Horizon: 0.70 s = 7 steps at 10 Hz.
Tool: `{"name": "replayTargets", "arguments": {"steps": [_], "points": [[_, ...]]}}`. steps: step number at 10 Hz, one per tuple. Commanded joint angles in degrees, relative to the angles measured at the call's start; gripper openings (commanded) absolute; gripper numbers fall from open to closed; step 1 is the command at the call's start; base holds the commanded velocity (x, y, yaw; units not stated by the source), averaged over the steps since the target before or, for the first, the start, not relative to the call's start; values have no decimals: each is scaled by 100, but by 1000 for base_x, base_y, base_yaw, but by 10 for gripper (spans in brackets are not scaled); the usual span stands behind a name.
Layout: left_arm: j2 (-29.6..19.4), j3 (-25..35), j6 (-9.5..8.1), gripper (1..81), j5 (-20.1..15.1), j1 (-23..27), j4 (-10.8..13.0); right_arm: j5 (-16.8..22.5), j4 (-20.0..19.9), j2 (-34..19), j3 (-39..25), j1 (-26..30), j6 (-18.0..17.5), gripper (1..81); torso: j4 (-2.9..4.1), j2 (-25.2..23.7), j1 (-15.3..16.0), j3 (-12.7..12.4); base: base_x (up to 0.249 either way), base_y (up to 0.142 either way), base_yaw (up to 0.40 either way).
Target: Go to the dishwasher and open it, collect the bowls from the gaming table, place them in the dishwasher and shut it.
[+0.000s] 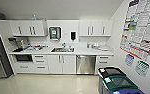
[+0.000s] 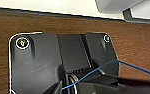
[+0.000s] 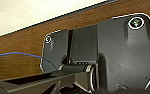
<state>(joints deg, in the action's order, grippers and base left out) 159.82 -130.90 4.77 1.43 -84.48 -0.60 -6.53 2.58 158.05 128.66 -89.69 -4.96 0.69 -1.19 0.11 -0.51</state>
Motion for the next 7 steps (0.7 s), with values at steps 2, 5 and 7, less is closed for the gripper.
{"name": "replayTargets", "arguments": {"steps": [2, 5, 7], "points": [[-64, 100, 51, 811, -292, 322, 25, 258, 23, -87, -105, 288, 22, 811, 0, 0, 0, 0, 153, 0, 0], [-64, 100, 51, 811, -292, 322, 25, 258, 23, -87, -97, 280, 22, 811, 0, 0, 0, 0, 153, 0, 0], [-64, 100, 51, 811, -292, 322, 25, 258, 23, -87, -97, 279, 22, 811, 0, 0, 0, 0, 153, 0, 0]]}}
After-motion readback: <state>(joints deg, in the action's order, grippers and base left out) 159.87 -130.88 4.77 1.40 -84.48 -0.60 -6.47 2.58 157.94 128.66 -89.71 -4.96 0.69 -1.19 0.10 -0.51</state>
